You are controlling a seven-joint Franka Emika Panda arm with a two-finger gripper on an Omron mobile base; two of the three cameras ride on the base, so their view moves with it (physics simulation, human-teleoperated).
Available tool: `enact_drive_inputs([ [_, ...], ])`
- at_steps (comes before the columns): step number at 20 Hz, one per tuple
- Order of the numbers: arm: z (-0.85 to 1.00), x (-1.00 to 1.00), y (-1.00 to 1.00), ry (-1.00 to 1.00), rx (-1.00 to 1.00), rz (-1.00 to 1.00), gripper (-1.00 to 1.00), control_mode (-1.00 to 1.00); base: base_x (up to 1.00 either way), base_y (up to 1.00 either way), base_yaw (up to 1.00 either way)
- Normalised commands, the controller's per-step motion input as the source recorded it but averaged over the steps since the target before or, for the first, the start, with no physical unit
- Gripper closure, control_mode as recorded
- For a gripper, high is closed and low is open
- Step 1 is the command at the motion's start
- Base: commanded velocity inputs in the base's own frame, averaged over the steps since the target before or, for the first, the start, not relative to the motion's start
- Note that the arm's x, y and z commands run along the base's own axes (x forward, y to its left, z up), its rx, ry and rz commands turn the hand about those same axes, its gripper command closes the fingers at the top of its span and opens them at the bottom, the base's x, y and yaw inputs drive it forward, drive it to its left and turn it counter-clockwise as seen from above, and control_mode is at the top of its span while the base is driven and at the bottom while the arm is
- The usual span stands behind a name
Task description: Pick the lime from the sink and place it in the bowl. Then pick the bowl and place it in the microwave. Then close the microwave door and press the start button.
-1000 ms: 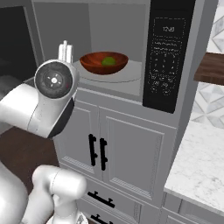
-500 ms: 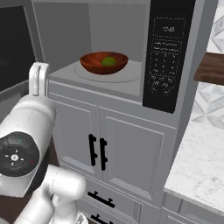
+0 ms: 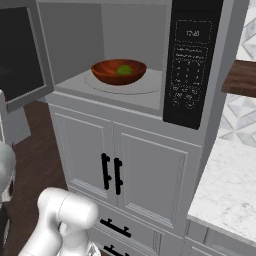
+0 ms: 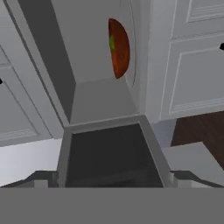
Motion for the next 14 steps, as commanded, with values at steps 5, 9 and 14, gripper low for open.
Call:
enact_drive_inputs([
  [5,-0.16,-0.77,0.99,-0.13,0.0,0.0,-1.0,-1.0,0.0,0.0,0.0],
  [9,-0.23,-0.36,1.0,-0.17,0.0,-0.02,-1.0,-1.0,0.0,0.0,0.0],
  [14,-0.37,-0.04,1.0,-0.25,0.0,-0.11,-1.0,-1.0,0.0,0.0,0.0],
])
